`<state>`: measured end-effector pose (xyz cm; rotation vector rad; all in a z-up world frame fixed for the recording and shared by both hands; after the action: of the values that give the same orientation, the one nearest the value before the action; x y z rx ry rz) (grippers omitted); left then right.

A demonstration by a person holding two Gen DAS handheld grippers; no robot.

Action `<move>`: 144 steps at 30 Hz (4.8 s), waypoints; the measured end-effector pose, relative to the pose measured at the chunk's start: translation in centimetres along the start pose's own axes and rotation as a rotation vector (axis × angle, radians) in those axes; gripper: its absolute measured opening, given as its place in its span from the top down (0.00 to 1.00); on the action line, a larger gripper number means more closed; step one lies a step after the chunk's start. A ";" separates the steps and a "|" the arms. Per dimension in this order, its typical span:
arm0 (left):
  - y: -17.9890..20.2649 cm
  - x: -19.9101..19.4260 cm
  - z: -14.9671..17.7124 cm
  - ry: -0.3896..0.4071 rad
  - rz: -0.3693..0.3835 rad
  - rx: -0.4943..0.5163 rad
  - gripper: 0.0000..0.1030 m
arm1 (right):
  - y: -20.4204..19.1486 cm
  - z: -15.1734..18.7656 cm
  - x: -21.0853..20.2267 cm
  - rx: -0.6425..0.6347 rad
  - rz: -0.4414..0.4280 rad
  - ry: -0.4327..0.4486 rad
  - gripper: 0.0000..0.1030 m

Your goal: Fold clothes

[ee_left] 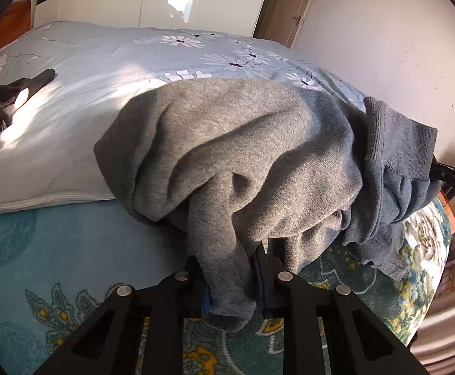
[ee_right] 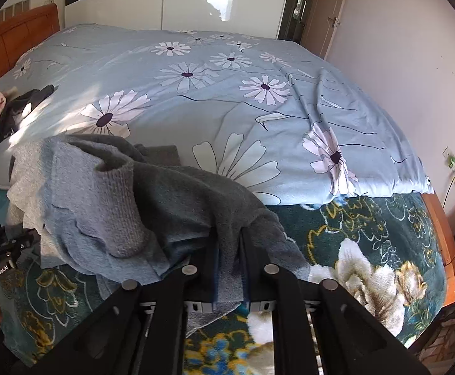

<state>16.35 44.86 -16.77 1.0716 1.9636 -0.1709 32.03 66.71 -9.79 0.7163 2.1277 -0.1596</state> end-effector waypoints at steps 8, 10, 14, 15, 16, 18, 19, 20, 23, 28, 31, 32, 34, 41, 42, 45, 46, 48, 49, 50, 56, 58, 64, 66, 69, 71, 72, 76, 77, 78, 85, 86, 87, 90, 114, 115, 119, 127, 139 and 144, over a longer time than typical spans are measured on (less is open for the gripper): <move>-2.1 -8.3 -2.3 0.115 0.026 -0.009 0.82 | -2.6 -4.1 -9.9 0.023 -0.091 0.243 0.93; -2.7 -10.8 -2.9 0.153 0.023 0.004 0.82 | -3.2 -5.0 -12.5 0.022 -0.111 0.311 0.94; -3.7 -15.8 -4.3 0.227 0.018 0.030 0.82 | -3.6 -6.0 -17.0 0.051 -0.188 0.419 0.94; -4.0 -17.1 -4.6 0.246 0.017 0.037 0.82 | -3.8 -6.2 -18.0 0.049 -0.204 0.441 0.95; -4.2 -18.3 -5.0 0.264 0.016 0.043 0.82 | -4.0 -6.4 -18.8 0.044 -0.211 0.464 0.95; -5.0 -18.8 -5.3 0.261 -0.004 0.051 0.82 | -4.4 -6.8 -20.4 0.031 -0.220 0.508 0.98; -5.4 -18.5 -5.5 0.251 -0.017 0.054 0.82 | -4.4 -7.1 -21.0 0.029 -0.214 0.533 0.99; -5.8 -18.3 -5.6 0.242 -0.031 0.057 0.81 | -4.3 -7.4 -21.2 0.032 -0.202 0.550 0.99; -7.1 -17.0 -5.9 0.206 -0.073 0.061 0.81 | -4.4 -8.3 -18.4 0.018 -0.187 0.492 0.99; -9.8 -9.3 -4.8 0.099 -0.153 0.014 0.81 | -4.6 -5.8 -11.3 0.030 -0.229 0.353 0.99; -12.0 -6.6 -3.9 0.050 -0.162 -0.025 0.78 | -4.7 -3.6 -8.2 0.010 -0.254 0.280 0.99; -12.4 -6.2 -3.6 0.043 -0.147 -0.035 0.78 | -4.8 -2.8 -7.3 0.001 -0.266 0.255 0.99; -12.7 -6.6 -2.8 0.039 -0.116 -0.036 0.74 | -5.0 -1.2 -6.1 -0.012 -0.303 0.212 0.99; -12.7 -9.5 1.3 0.030 -0.075 0.019 0.35 | -6.5 5.3 -6.1 -0.068 -0.371 0.131 0.72; -12.8 -9.8 2.0 0.026 -0.079 0.024 0.35 | -6.7 6.2 -6.2 -0.076 -0.381 0.120 0.63; -13.5 -9.8 3.5 -0.005 -0.104 0.022 0.35 | -6.5 8.8 -7.5 -0.094 -0.404 0.114 0.60; -13.7 -9.8 3.7 -0.009 -0.109 0.018 0.35 | -6.2 9.7 -8.3 -0.101 -0.414 0.112 0.59; -14.3 -9.8 3.7 -0.011 -0.108 -0.018 0.35 | -5.9 11.5 -9.6 -0.123 -0.437 0.097 0.49; -14.5 -9.8 3.7 -0.013 -0.103 -0.041 0.35 | -6.3 12.2 -9.7 -0.144 -0.446 0.086 0.48; -14.5 -9.9 3.8 -0.018 -0.093 -0.061 0.35 | -6.7 13.0 -9.8 -0.165 -0.455 0.076 0.47; -11.1 -11.5 5.6 -0.027 -0.071 0.013 0.35 | -10.5 15.2 -6.3 -0.221 -0.465 -0.009 0.46; -9.9 -11.9 6.0 -0.031 -0.071 0.056 0.35 | -11.1 14.6 -5.5 -0.226 -0.426 -0.005 0.48; -7.6 -10.9 5.4 -0.048 -0.075 0.112 0.35 | -8.8 7.2 -3.7 -0.067 -0.444 0.046 0.86; -6.9 -10.4 4.9 -0.059 -0.062 0.115 0.35 | -7.8 3.6 -3.1 -0.015 -0.455 0.070 0.87; -5.2 -10.0 4.5 -0.062 -0.043 0.148 0.35 | -6.1 -1.2 -2.6 0.049 -0.409 0.116 0.87; -4.0 -9.7 4.5 -0.065 -0.026 0.175 0.35 | -5.0 -4.3 -2.3 0.092 -0.374 0.148 0.87; -3.4 -9.3 4.5 -0.075 -0.017 0.185 0.35 | -4.4 -5.9 -2.1 0.113 -0.357 0.164 0.88; -1.8 -7.9 5.3 -0.107 -0.023 0.226 0.35 | -2.3 -9.9 -0.1 0.187 -0.277 0.172 0.88; -1.7 -7.6 5.5 -0.112 -0.029 0.232 0.35 | -1.8 -9.6 1.0 0.204 -0.266 0.148 0.88; -1.8 -7.5 5.7 -0.119 -0.038 0.230 0.35 | -1.3 -9.2 2.1 0.220 -0.259 0.121 0.88; -3.8 -7.0 6.3 -0.153 -0.018 0.092 0.35 | 0.5 -5.9 5.4 0.240 -0.267 0.036 0.77; -4.2 -7.0 6.4 -0.157 -0.008 0.061 0.35 | 0.9 -5.5 4.6 0.237 -0.275 0.059 0.69; -4.6 -6.9 6.4 -0.161 0.001 0.031 0.35 | 1.3 -4.8 3.5 0.232 -0.273 0.085 0.64; -5.2 -6.5 6.6 -0.171 0.050 -0.050 0.35 | 1.9 -2.3 0.4 0.203 -0.261 0.149 0.56; -6.0 -10.1 3.7 0.011 -0.005 -0.184 0.90 | -9.6 -0.1 0.9 0.249 -0.625 0.110 0.97; -6.7 -11.6 3.2 0.041 -0.026 -0.180 0.90 | -8.4 -0.6 -0.5 0.281 -0.643 0.148 0.97; -9.5 -17.5 1.6 0.146 -0.102 -0.187 0.90 | -4.0 -2.4 -7.1 0.337 -0.669 0.318 1.00; -15.2 -21.4 2.1 0.182 -0.232 -0.225 0.90 | -2.7 -1.3 -13.4 0.216 -0.599 0.382 1.00; -23.5 -20.6 5.6 0.120 -0.287 -0.299 0.87 | -6.5 5.0 -2.4 0.176 -0.558 0.087 1.00; -21.7 -21.7 7.5 0.133 -0.289 -0.209 0.47 | -6.1 6.0 -0.9 0.133 -0.512 0.039 1.00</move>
<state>10.52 14.31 -10.97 0.6775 2.1967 -0.0488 33.28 59.09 -13.62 0.2336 2.3159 -0.5698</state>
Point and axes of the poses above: each gripper's, at about its wrist camera, not at the fingertips, and x roughly the way its jaws point, y to its right, z to its underside, the point moved 4 cm from there along x, roughly the way its jaws point
